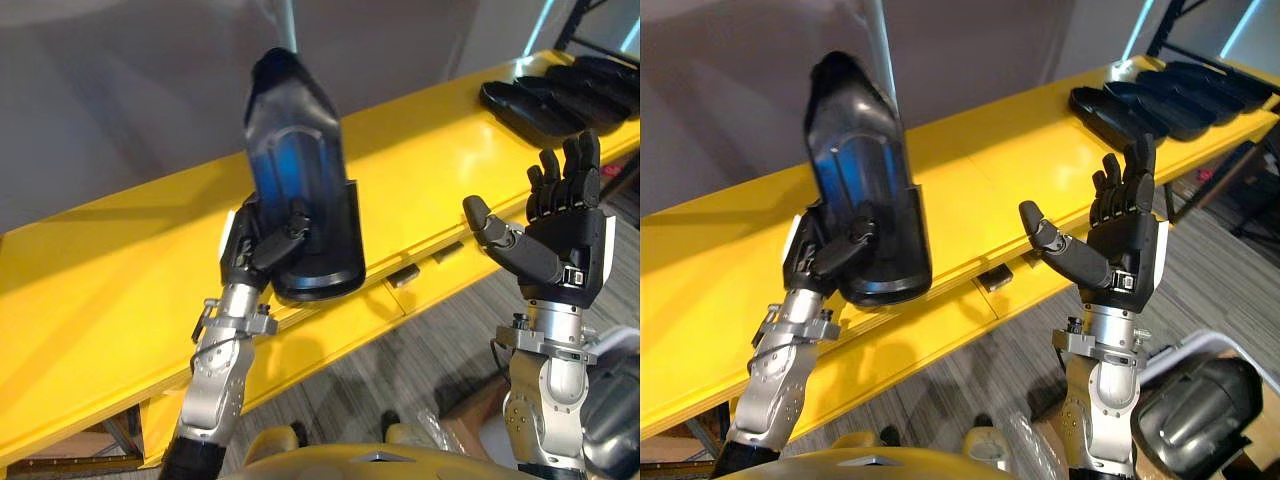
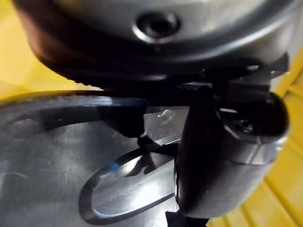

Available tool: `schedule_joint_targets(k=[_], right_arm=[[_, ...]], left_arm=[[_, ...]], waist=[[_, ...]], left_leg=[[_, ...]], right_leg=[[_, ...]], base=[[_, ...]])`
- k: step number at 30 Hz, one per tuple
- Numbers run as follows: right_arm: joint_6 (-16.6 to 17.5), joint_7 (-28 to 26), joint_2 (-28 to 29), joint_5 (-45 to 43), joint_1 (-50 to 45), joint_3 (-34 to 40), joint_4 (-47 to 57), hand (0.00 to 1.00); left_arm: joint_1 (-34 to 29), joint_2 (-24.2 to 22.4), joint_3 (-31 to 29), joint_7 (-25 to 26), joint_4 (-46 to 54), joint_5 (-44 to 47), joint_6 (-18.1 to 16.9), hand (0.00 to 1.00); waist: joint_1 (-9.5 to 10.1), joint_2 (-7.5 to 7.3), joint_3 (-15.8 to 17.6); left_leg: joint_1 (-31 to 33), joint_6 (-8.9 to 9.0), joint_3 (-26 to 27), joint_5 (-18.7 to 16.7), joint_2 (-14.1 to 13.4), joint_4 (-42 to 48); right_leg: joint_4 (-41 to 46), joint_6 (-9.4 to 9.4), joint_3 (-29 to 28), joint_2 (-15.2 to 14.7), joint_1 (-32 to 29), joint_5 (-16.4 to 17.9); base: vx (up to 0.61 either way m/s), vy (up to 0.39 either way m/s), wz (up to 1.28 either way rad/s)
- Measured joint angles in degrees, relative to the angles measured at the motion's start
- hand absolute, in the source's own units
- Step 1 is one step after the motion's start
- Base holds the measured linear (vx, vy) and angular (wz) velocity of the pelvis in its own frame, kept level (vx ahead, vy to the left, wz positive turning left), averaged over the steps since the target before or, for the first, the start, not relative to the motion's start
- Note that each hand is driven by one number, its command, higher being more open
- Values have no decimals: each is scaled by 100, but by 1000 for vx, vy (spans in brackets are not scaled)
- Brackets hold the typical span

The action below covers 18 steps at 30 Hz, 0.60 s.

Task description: Walk over and take three plastic housings, then place them on the shelf

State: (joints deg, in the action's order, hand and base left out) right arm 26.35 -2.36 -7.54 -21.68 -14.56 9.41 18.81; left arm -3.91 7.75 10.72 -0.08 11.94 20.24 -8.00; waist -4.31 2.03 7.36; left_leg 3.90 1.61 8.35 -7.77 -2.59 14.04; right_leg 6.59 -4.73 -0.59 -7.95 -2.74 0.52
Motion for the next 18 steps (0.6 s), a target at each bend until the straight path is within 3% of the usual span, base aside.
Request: schedule_joint_targets(k=[2, 8, 11, 14, 17, 18], right_arm=[[0, 10, 204, 10, -243, -24, 26, 100], [-116, -148, 341, 1, -476, -321, 25, 100], [-259, -371, 326, 92, -496, -599, 25, 100], [-322, -537, 237, 75, -457, -735, 27, 100], [-576, -784, 28, -72, -425, -899, 84, 100], [-711, -838, -14, -190, -349, -991, 162, 100]], left_arm=[[248, -5, 227, 176, -87, 40, 452, 0], [1498, -10, 662, 1196, -1219, 1, 982, 0], [2231, -32, 459, 1928, -2145, -28, 1062, 0], [2718, -44, 96, 2347, -2707, 5, 1057, 0], [3189, -41, -394, 2855, -3189, 242, 1010, 0], [3405, -20, -554, 3072, -3318, 296, 944, 0]], waist=[[-147, -20, -2], [-498, -28, 5], [-698, -30, 19], [-785, -41, 94], [-883, -24, 170], [-917, -25, 346]], left_leg=[[-40, -38, 165, -12, 69, -23], [-106, -26, 443, -60, 40, -81], [-146, 8, 577, -106, -39, -110], [-128, 40, 688, -129, -99, -106], [-11, 44, 770, -103, -139, -86], [59, 24, 774, -90, -177, 9]], right_leg=[[-68, -88, -39, -83, -13, -60], [-85, -160, -276, -81, -119, -106], [-83, -172, -417, 19, -147, -115], [-67, -172, -535, 98, -236, -124], [-52, -155, -622, 141, -425, -177], [-45, -165, -625, 167, -456, -218]], base=[[91, 119, -24], [24, 23, -22], [-66, -28, -33], [-65, -34, -23], [-37, -30, -14], [-7, -9, -4]])
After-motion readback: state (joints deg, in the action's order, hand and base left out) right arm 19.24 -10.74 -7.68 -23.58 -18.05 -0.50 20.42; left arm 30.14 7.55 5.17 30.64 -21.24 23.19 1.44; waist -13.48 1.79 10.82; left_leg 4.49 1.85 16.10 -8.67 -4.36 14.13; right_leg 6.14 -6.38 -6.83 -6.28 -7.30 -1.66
